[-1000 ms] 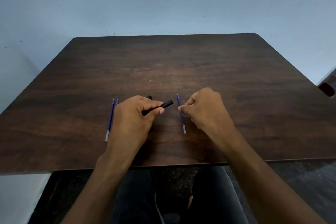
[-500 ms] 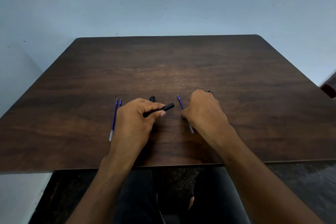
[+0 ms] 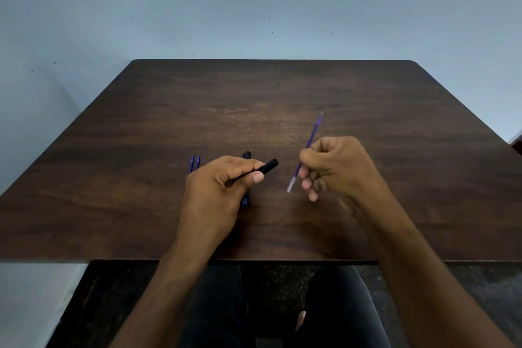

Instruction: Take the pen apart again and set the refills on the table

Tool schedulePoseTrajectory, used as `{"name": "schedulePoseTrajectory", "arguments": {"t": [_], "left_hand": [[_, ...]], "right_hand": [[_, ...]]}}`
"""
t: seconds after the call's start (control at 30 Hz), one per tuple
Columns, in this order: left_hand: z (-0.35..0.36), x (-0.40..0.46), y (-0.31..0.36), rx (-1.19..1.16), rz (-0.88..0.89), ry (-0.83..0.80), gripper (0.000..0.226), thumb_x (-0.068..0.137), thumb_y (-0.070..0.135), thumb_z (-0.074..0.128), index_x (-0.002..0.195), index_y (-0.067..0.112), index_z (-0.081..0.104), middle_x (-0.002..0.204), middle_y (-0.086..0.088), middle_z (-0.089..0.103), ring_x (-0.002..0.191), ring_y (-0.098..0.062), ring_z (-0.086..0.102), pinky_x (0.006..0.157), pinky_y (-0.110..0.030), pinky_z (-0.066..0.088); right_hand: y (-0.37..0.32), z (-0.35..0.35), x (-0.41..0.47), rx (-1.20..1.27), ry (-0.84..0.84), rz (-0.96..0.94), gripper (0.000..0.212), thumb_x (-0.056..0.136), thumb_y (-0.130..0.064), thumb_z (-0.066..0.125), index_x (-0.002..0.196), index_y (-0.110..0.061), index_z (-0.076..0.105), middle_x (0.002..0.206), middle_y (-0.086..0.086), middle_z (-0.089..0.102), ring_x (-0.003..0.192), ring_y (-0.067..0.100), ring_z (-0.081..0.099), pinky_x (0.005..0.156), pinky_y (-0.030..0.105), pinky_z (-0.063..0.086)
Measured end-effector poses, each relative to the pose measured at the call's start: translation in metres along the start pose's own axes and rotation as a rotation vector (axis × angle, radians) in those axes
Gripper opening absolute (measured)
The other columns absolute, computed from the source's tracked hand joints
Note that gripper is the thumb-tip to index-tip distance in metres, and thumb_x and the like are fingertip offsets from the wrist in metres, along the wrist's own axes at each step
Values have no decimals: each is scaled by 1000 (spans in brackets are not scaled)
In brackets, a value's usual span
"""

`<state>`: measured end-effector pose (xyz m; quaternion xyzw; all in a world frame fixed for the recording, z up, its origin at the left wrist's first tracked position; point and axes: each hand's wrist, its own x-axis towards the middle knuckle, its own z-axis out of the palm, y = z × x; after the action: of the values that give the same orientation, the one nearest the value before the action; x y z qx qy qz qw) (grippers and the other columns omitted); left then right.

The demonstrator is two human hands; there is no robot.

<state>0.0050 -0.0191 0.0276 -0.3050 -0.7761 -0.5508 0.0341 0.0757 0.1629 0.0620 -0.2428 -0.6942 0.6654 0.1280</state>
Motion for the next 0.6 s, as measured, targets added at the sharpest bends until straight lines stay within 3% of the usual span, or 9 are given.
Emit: {"name": "schedulePoseTrajectory", "arguments": {"t": [0.2,0.6], "left_hand": [[0,1,-2,7,19,9,25,83,12,77,100,31,75,96,18,72,92,2,68,80,-11,50],[-2,1,-2,32,19,30,25,81,12,78,98,30,76,92,17,73,89,2,69,79,-12,51]], "right_hand": [[-12,-1,-8,312,86,-267,18,90,5,58,73,0,60,60,13,68,44,21,59,39,29,48],[5,10,-4,260,40,-277,17,92,1,63,75,-1,65,67,15,72,49,23,61,44,32,51]]}}
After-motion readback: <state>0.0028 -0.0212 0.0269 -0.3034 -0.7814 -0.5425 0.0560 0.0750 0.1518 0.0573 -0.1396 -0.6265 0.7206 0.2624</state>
